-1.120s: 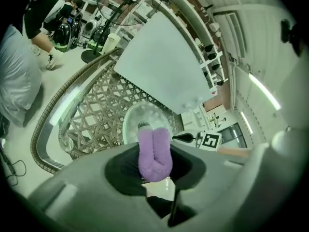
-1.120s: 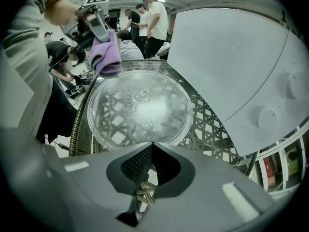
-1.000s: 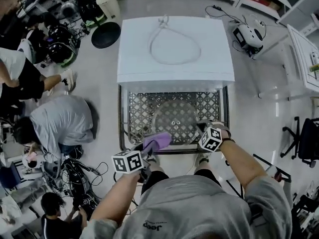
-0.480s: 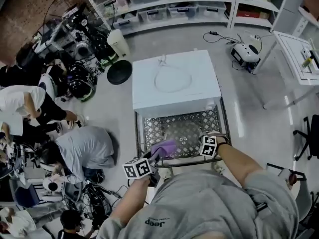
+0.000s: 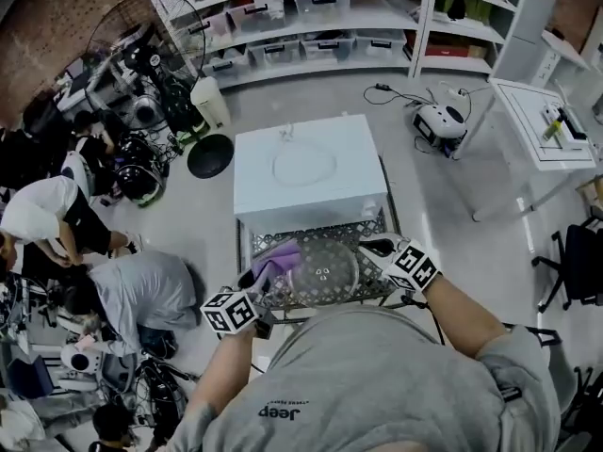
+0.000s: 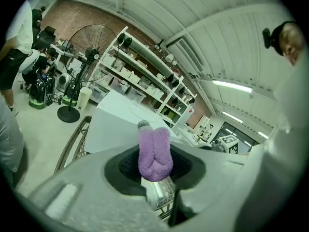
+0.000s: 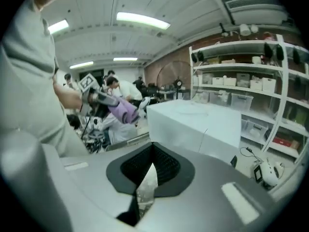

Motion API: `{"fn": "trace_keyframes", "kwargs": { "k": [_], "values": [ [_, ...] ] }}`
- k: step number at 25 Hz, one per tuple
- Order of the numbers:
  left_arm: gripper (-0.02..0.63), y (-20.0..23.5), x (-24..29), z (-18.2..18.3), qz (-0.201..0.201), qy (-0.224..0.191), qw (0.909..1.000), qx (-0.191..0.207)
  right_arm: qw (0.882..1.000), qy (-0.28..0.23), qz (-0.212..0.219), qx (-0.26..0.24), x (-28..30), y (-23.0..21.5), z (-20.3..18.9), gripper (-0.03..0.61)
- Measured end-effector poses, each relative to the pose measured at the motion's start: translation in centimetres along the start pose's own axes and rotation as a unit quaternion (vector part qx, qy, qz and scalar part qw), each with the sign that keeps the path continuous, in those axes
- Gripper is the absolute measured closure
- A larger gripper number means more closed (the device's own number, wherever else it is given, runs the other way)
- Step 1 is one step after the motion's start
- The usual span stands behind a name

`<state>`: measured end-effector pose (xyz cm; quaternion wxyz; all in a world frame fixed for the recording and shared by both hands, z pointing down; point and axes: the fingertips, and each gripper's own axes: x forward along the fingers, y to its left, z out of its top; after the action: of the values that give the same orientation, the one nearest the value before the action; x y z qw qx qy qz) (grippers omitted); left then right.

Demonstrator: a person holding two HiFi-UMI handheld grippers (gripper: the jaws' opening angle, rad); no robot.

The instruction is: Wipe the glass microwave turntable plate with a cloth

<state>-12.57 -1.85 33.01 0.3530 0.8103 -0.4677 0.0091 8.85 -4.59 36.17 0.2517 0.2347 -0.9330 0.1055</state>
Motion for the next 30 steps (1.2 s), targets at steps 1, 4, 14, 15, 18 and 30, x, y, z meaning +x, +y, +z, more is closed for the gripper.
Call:
{"fn": "trace_keyframes", "kwargs": {
  "k": [1,4,14,15,18,30],
  "values": [
    [0.518,-0.3,0.1,0.2,-0.005,-0.011,0.9999,0.007,0.999,-0.027,-0.006,0.018,-1.2,-0.4,1.2,0.571],
    [0.517,-1.0,0.2,1.0,-0.022,-0.04,0.9985,0.029,0.992,-0.093,-0.024,0.078,-3.7,-1.4,3.5,0.571],
    [0.517,-2.9,0.2,3.2,-0.051,-0.107,0.9836,0.136,0.978,-0.164,-0.055,0.118,-6.0,-2.2,4.2,0.571],
    [0.517,-2.8,0.2,3.3,-0.046,-0.111,0.9818,0.147,0.978,-0.164,-0.055,0.116,-6.0,-2.1,4.1,0.572],
    [0.517,-2.6,-0.2,3.3,-0.034,-0.117,0.9767,0.177,0.978,-0.163,-0.058,0.114,-6.1,-2.2,3.9,0.571],
    [0.517,-2.2,-1.3,3.6,-0.017,-0.118,0.9765,0.18,0.982,-0.138,-0.062,0.11,-5.3,-2.6,3.9,0.572]
  ]
}}
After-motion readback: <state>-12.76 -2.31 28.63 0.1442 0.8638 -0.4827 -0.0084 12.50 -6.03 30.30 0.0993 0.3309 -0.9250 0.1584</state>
